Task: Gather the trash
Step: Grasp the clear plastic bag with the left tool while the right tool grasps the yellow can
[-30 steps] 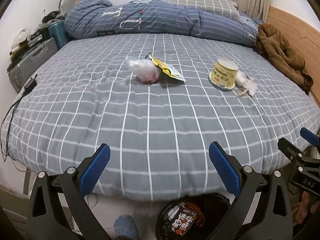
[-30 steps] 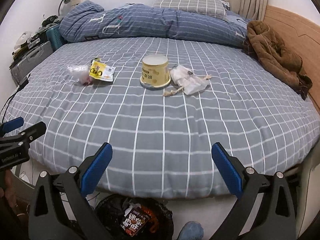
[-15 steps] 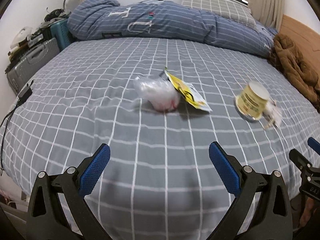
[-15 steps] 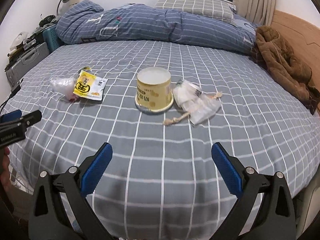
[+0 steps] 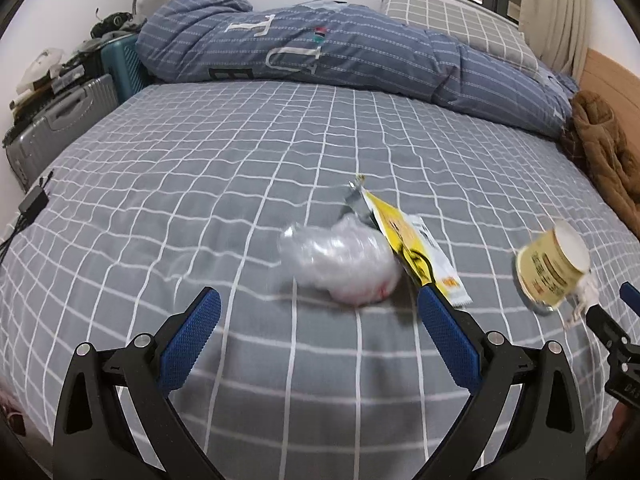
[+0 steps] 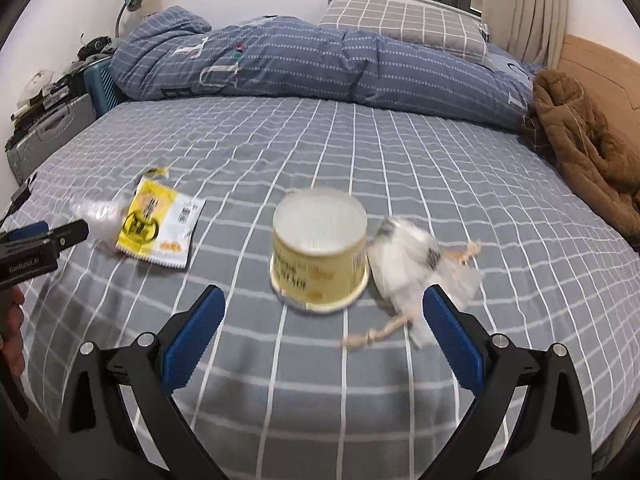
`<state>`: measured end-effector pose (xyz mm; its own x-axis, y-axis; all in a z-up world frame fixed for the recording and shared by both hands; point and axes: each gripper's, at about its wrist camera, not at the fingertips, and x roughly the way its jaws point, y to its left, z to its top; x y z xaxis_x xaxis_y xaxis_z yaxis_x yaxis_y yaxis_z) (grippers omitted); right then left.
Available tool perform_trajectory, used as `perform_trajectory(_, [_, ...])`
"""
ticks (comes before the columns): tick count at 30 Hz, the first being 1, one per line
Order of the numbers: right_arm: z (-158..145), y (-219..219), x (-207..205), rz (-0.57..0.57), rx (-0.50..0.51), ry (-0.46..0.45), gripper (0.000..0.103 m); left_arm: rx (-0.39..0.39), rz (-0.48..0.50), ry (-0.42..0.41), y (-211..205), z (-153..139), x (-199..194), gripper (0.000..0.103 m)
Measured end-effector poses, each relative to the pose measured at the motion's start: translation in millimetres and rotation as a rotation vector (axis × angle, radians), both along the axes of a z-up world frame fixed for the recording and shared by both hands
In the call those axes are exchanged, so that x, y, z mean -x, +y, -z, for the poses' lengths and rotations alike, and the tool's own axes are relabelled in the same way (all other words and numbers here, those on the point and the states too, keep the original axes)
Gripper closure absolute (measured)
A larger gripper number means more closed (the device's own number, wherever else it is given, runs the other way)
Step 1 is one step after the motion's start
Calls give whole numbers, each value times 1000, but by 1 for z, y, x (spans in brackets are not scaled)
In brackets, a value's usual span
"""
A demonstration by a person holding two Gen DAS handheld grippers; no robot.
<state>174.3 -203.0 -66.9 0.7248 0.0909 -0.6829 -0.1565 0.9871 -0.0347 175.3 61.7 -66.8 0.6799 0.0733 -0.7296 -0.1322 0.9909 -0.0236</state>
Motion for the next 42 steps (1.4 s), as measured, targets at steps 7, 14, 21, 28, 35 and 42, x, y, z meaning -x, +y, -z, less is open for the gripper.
perform_trajectory(7, [2,5,-33,-4,-17,-12,8,-3,7,7,3,8,-27,9])
perform_trajectory(14, [12,10,-54,-21,-14,6,21,15,48,21,-1,17,-41,27])
perform_trajectory(21, [18,12,-56,-28,3,7,38,44,98,40,-11,25,-44,51])
perform_trajectory(28, [13,9,-51,-30,-9,-12,38,51,101,37,-15,21,-40,59])
perform_trajectory(35, [-7,10,-40,-39,-23,-54,38,52,91,-3,-17,-1,-24,60])
perform_trajectory(42, [-23,13,-21,-49,-33,-81,38,46,101,-33,-27,-18,-6,60])
